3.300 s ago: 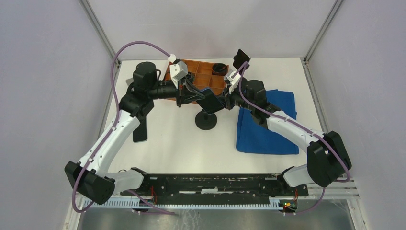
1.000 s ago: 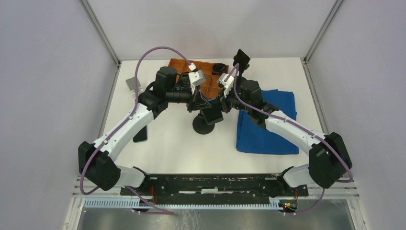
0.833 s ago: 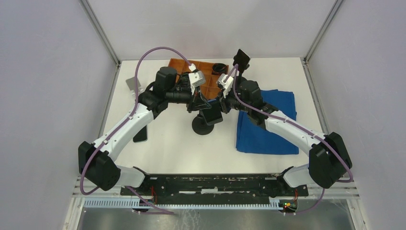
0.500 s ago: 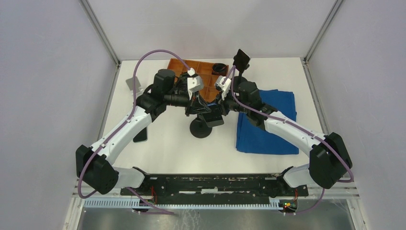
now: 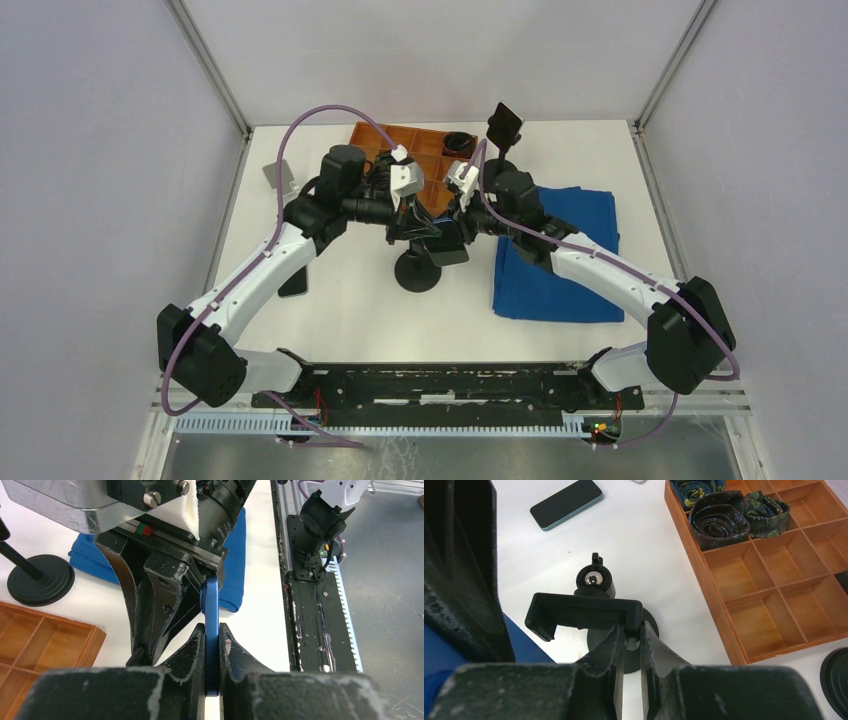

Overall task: Place the phone on the phone stand
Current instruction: Install the phone on the phone stand.

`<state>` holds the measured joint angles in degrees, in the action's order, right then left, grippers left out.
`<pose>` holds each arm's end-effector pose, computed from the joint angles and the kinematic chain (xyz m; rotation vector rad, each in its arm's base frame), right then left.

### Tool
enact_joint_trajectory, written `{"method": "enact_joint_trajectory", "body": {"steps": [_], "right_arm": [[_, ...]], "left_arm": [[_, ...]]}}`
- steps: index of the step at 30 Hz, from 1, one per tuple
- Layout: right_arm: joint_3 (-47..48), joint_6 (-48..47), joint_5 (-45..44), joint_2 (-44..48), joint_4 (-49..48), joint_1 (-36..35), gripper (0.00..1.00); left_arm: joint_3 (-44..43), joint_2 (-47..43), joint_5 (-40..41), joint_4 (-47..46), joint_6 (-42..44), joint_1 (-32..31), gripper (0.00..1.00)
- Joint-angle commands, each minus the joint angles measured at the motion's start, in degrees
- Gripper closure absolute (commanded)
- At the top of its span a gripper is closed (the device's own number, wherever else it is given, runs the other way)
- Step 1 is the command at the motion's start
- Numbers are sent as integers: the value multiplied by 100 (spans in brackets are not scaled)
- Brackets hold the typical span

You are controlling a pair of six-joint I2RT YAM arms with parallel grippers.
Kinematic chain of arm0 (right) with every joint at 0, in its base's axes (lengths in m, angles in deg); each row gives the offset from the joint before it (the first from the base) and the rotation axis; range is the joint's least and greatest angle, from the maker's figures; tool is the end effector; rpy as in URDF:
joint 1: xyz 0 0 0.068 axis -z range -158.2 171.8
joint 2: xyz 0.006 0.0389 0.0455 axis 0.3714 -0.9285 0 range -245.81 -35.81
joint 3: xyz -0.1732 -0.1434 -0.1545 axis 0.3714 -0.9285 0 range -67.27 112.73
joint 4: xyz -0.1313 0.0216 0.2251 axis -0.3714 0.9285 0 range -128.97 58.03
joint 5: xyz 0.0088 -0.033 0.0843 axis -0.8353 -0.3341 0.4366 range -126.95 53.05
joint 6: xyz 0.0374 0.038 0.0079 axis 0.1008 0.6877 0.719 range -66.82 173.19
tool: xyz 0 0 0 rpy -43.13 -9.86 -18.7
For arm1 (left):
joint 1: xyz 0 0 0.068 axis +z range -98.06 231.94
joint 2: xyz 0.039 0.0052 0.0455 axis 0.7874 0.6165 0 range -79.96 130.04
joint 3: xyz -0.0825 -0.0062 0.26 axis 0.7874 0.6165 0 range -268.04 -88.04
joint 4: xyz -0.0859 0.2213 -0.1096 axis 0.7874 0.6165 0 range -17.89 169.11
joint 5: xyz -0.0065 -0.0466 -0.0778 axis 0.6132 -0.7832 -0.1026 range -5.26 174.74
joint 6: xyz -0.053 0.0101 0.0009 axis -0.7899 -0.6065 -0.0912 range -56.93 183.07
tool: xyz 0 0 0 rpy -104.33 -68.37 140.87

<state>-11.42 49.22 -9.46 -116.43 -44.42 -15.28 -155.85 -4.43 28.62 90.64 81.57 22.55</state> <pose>0.2488 0.2086 0.2908 -0.9903 1.6905 0.8425 0.2374 -0.1676 0.3541 1.3277 1.4600 -1.1044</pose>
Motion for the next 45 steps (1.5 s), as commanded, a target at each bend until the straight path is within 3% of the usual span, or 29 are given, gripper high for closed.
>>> {"method": "enact_joint_trajectory", "body": {"steps": [1, 45], "right_arm": [[240, 36, 302, 213, 17, -135, 100], [145, -34, 433, 152, 53, -443, 100]], "left_arm": [[20, -162, -82, -297, 376, 9, 98], [66, -301, 707, -134, 1044, 63, 98]]}}
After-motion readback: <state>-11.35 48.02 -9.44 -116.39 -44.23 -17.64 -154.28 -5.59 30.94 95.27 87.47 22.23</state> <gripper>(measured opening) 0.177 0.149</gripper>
